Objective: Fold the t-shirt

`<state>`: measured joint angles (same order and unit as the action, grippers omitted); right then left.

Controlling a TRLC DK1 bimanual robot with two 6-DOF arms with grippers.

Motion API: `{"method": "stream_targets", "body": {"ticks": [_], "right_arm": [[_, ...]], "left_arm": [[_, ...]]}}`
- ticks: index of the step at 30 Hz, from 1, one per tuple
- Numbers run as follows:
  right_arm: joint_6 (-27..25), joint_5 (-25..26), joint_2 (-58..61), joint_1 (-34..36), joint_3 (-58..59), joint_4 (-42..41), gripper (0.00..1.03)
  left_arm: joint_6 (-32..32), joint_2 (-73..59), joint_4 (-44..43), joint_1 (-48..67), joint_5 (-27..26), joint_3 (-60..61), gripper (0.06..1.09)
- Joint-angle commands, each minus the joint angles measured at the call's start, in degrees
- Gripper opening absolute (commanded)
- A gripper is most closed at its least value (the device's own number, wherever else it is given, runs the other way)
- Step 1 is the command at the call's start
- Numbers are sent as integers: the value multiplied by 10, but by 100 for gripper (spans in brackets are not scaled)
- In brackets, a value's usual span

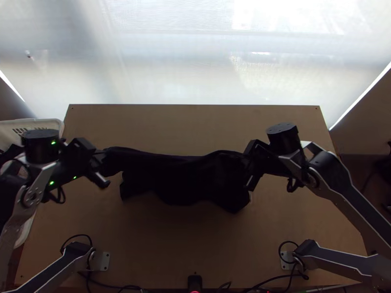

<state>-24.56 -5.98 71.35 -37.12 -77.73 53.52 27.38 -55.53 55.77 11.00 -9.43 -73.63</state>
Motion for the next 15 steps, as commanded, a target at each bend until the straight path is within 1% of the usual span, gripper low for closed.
{"method": "stream_targets", "body": {"ticks": [1, 3, 8, 10, 12, 15], "right_arm": [[70, -113, -11, 24, -117, 150, 3], [83, -151, -15, 42, -149, 178, 3], [85, -185, -21, 50, -228, 262, 3], [95, -196, -30, 72, -253, 269, 3], [105, -217, -35, 103, -278, 279, 3], [112, -233, -56, 117, -299, 284, 3]], "left_arm": [[-14, 70, 123, -12, -11, -68, 9], [-14, 72, 156, -14, -15, -108, 9], [-14, 73, 216, -13, -26, -202, 9], [-18, 71, 225, -22, -25, -236, 9], [-21, 63, 235, -46, -26, -274, 9], [-21, 60, 247, -63, -24, -320, 9]]}}
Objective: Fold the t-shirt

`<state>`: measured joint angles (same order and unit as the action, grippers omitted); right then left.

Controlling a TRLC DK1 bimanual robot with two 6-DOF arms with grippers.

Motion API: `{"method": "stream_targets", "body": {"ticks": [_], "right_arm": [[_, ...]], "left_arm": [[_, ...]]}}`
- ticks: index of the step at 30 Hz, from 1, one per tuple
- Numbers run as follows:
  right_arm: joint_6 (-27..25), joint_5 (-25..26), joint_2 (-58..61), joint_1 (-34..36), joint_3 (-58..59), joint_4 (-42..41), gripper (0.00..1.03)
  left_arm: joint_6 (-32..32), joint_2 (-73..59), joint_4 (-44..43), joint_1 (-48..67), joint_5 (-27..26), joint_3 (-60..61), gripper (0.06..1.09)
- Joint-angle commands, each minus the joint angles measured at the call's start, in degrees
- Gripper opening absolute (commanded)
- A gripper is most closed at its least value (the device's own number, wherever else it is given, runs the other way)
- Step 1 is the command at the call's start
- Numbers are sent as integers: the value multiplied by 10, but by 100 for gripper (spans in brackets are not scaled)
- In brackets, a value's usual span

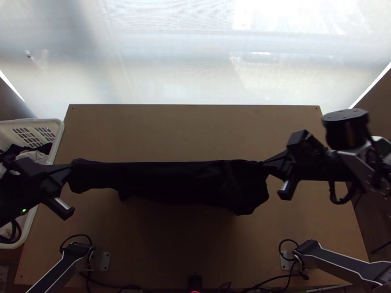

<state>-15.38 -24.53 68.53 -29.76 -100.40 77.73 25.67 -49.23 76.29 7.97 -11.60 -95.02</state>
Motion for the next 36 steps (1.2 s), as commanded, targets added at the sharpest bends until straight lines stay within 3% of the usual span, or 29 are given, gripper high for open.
{"method": "stream_targets", "body": {"ticks": [1, 6, 20, 27, 36], "right_arm": [[22, -58, -38, 46, -70, 44, 3], [32, -126, -80, 82, -51, 50, 3], [46, -177, -128, 142, -94, 57, 3], [54, -209, -130, 157, -79, 57, 3], [59, -213, -130, 157, -75, 56, 3]], "left_arm": [[-4, -2, 48, -36, -1, -119, 9], [-4, 18, 61, -45, 14, -146, 9], [-2, 41, 61, -98, 30, -219, 9], [-10, 25, 41, -99, -15, -223, 9], [-12, -29, -22, -97, -113, -226, 9]]}}
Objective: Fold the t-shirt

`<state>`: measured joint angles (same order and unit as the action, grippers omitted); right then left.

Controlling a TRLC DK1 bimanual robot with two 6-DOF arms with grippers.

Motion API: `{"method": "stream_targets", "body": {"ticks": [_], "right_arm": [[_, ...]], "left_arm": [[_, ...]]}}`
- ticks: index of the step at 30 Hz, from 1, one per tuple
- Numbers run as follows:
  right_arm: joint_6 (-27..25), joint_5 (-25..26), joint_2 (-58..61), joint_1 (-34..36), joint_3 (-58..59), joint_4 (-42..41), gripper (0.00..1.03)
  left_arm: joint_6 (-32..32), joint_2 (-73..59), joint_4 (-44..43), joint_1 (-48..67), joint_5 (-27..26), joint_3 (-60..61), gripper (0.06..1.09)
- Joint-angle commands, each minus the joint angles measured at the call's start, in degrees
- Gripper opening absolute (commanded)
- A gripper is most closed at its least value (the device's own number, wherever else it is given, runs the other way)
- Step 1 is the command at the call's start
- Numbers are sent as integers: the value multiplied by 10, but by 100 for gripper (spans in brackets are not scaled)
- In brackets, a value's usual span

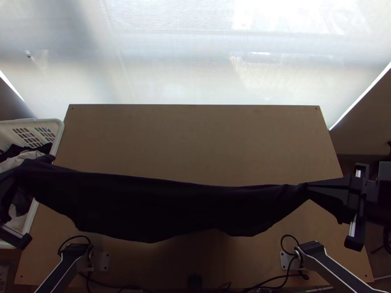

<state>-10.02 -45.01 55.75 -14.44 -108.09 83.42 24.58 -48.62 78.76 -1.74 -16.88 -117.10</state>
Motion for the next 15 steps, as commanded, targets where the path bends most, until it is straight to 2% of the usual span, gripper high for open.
{"method": "stream_targets", "body": {"ticks": [1, 8, 15], "right_arm": [[6, -8, -2, 5, 0, -1, 3], [11, -10, 3, 7, -9, -3, 3], [18, -40, 25, 28, -13, -12, 3]], "left_arm": [[-1, -44, -53, 0, -70, -11, 9], [-22, -116, -71, 3, -112, -94, 9], [-52, -149, -73, 6, -200, -123, 9]]}}
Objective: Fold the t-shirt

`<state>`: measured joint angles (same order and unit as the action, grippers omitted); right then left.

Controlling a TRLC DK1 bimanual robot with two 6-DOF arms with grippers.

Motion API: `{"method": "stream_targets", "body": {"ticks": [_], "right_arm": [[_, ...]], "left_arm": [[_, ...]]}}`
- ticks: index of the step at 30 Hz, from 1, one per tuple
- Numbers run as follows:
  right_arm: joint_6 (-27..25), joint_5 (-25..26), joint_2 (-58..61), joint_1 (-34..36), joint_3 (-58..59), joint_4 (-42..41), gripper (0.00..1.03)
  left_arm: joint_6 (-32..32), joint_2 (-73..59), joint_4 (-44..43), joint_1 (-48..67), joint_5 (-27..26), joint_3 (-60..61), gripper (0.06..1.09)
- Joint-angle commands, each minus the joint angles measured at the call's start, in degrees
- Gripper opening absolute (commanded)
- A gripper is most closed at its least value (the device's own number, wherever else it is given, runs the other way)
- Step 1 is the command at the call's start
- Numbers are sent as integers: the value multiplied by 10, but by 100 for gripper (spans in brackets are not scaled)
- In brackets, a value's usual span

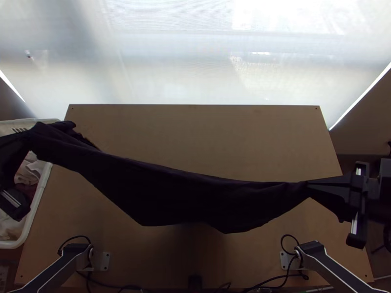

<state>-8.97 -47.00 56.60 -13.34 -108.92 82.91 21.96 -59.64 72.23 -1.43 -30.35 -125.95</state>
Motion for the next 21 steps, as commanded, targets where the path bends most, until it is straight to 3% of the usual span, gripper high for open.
{"method": "stream_targets", "body": {"ticks": [1, 8, 16, 21], "right_arm": [[14, -28, 23, 24, -8, -8, 3], [21, -41, 19, 34, -38, -5, 3], [23, -61, 12, 86, -103, -19, 3], [58, -66, 58, 122, -224, -39, 3]], "left_arm": [[-31, -43, -7, 8, -73, -34, 9], [-32, -40, -3, 40, -71, -38, 9], [-123, -38, -137, 52, -73, -32, 9], [-132, -36, -163, 56, -74, -3, 9]]}}
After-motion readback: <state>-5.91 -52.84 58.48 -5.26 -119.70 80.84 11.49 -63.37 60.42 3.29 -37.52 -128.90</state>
